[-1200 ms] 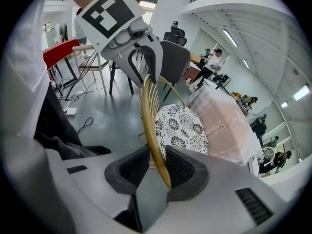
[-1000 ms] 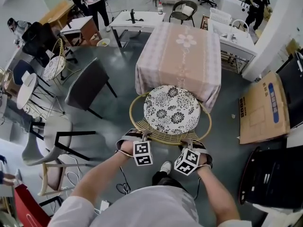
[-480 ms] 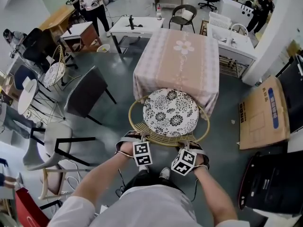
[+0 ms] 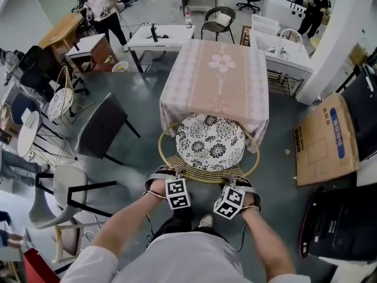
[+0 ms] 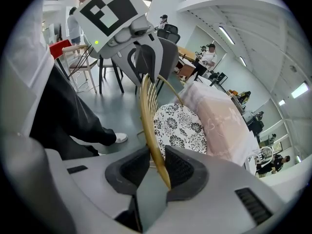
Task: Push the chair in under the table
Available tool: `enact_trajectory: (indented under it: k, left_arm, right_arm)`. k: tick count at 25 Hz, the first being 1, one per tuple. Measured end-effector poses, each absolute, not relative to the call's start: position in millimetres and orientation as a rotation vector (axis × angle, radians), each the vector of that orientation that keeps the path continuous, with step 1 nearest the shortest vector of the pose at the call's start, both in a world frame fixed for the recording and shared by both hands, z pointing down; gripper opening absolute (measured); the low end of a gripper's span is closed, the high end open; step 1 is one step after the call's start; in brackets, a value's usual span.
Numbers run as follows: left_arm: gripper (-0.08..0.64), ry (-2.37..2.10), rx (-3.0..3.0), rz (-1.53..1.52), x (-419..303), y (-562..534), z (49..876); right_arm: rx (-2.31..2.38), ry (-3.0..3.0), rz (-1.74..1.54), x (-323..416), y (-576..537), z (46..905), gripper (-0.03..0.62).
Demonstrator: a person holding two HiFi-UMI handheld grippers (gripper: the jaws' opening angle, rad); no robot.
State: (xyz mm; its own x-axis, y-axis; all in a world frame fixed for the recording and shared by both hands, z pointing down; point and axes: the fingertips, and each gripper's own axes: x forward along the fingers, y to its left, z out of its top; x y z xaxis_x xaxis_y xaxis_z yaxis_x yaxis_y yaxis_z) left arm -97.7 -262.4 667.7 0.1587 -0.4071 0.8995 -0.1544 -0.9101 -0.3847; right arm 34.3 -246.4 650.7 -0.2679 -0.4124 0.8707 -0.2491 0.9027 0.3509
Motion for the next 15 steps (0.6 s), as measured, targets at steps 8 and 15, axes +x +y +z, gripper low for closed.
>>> enact_trajectory:
  k: [8,15]
  left_arm:
    - [0.110,0.509,-2.241,-1.803,-101,-294,666]
    - [0.110,0.493,-2.242,-1.790,-101,-322,666]
  right_arm:
    - [0.525,-1.837,-0.145,30,-278,649,0.089]
    - [0.554,-1.821,-0.131,31,-305,650,0.089]
